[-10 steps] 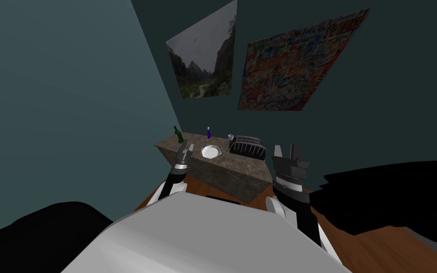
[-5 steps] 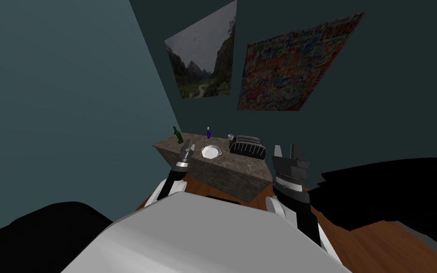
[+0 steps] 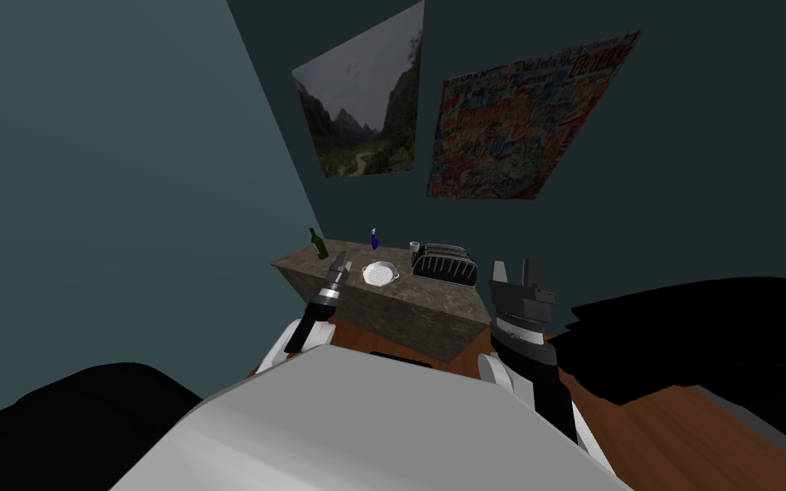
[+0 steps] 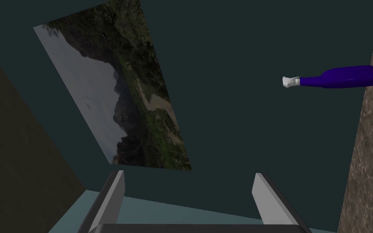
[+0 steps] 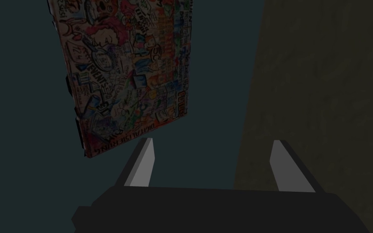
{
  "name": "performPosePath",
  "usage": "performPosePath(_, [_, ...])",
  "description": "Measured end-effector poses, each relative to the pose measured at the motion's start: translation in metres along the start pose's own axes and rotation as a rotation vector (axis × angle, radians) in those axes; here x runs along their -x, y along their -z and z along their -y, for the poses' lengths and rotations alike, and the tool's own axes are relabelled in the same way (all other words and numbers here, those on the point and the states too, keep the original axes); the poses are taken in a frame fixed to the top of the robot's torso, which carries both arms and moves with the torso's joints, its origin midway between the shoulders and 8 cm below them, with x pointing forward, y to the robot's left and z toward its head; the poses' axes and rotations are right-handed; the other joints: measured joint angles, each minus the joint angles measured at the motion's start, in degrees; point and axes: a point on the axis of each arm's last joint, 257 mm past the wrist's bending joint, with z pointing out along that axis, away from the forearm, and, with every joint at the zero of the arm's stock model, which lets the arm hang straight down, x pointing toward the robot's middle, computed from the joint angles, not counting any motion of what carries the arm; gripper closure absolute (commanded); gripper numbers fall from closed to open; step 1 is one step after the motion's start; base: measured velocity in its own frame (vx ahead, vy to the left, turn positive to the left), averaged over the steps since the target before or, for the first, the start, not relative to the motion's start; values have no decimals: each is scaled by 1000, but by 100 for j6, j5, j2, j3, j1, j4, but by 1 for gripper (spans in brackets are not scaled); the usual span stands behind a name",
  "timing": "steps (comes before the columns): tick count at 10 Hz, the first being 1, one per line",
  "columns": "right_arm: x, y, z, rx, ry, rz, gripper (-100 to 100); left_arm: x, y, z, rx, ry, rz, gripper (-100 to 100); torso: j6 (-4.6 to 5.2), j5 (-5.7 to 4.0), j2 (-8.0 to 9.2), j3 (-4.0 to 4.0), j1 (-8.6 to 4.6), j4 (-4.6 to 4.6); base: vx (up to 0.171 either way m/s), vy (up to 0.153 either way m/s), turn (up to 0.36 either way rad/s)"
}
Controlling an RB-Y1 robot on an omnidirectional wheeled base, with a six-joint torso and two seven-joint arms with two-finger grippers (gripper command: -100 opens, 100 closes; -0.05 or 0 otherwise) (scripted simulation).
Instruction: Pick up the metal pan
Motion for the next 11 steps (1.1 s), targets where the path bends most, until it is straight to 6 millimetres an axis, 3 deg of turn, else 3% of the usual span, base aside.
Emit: performPosePath(11, [0,0,0,0,0,0,0,6,-6,-53,236,-54,0,-100,1,-2,0,0,-6,0,-2,25,-47])
